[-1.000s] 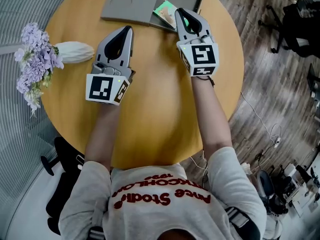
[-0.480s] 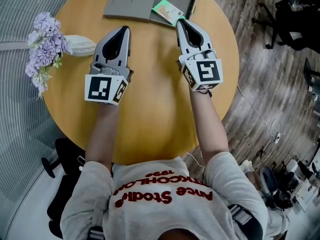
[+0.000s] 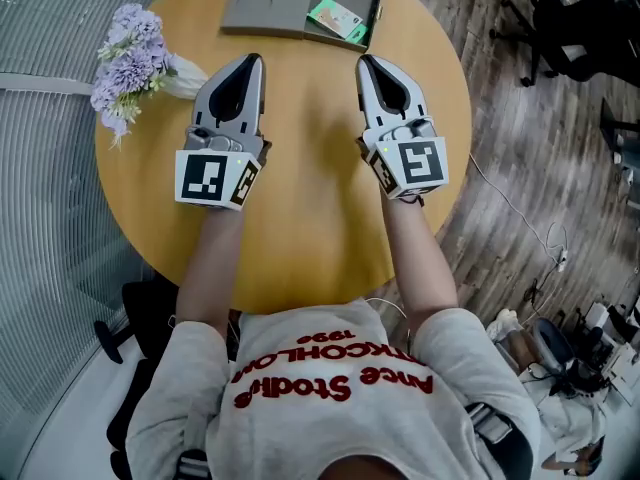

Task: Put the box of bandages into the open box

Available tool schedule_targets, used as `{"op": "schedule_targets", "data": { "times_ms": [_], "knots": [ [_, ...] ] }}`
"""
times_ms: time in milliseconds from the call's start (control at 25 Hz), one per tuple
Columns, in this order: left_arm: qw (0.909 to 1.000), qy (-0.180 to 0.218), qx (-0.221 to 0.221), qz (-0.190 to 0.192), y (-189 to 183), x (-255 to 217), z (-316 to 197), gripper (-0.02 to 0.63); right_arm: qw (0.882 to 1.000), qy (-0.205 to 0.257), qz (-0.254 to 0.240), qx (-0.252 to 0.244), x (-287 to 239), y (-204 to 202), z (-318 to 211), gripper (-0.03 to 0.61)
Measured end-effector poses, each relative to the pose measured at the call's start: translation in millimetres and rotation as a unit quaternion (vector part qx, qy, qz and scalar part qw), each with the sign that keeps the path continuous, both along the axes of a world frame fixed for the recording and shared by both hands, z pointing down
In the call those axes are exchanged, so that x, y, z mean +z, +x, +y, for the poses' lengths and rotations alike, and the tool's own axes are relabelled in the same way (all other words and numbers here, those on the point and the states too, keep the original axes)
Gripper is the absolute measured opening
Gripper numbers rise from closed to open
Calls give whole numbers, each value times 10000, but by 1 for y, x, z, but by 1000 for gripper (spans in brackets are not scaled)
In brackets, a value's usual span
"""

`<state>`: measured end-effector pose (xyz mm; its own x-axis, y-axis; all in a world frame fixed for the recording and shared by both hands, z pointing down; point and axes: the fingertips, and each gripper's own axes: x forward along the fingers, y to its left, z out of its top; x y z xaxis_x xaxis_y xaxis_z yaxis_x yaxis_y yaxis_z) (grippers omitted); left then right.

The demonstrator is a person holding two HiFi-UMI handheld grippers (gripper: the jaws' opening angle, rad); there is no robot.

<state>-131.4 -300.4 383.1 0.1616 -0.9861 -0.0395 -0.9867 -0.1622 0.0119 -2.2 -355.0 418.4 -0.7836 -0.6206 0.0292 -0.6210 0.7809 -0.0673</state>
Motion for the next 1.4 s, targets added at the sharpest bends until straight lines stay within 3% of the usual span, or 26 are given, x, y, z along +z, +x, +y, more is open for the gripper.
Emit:
{"op": "schedule_targets", "data": {
  "times_ms": [720, 1400],
  "knots": [
    [9995, 136, 296, -1, -4, -58, 121, 3, 9983, 155, -85, 548, -69, 31, 119, 8],
    [9984, 415, 296, 225, -18, -97, 190, 3, 9972, 413, -279, 560, -113, 24, 188, 8]
  ]
}}
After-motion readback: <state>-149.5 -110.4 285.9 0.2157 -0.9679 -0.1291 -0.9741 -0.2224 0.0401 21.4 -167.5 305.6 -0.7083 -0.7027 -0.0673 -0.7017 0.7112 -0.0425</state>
